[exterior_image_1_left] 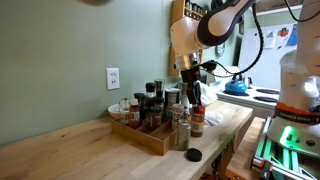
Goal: Put the orange lid on the bottle on the right and the black lid on the container on the left
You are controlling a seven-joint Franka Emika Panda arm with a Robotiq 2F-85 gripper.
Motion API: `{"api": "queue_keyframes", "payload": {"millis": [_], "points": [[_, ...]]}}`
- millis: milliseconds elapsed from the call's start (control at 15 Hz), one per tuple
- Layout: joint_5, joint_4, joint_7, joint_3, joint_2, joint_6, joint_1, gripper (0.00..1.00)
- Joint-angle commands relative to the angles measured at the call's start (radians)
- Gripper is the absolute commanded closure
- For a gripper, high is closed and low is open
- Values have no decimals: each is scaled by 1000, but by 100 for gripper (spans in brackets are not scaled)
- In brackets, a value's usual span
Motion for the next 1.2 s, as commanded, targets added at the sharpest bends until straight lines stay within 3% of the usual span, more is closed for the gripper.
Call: {"api": "queue_keyframes", "payload": {"millis": [0,67,200,533,867,1067,1133], "points": [[-2,-8,7,-11,30,8,2,15],[0,-10,6,-12,24,9,3,13],[0,-13,10,-15,11,8,5,0],[37,-29,18,-11,-76,4,13,0],[248,-60,85,1,-186,14,36,0],[274,-82,205,36,-236,4,48,0],[244,-32,138,18,-174,-1,31,0]]}}
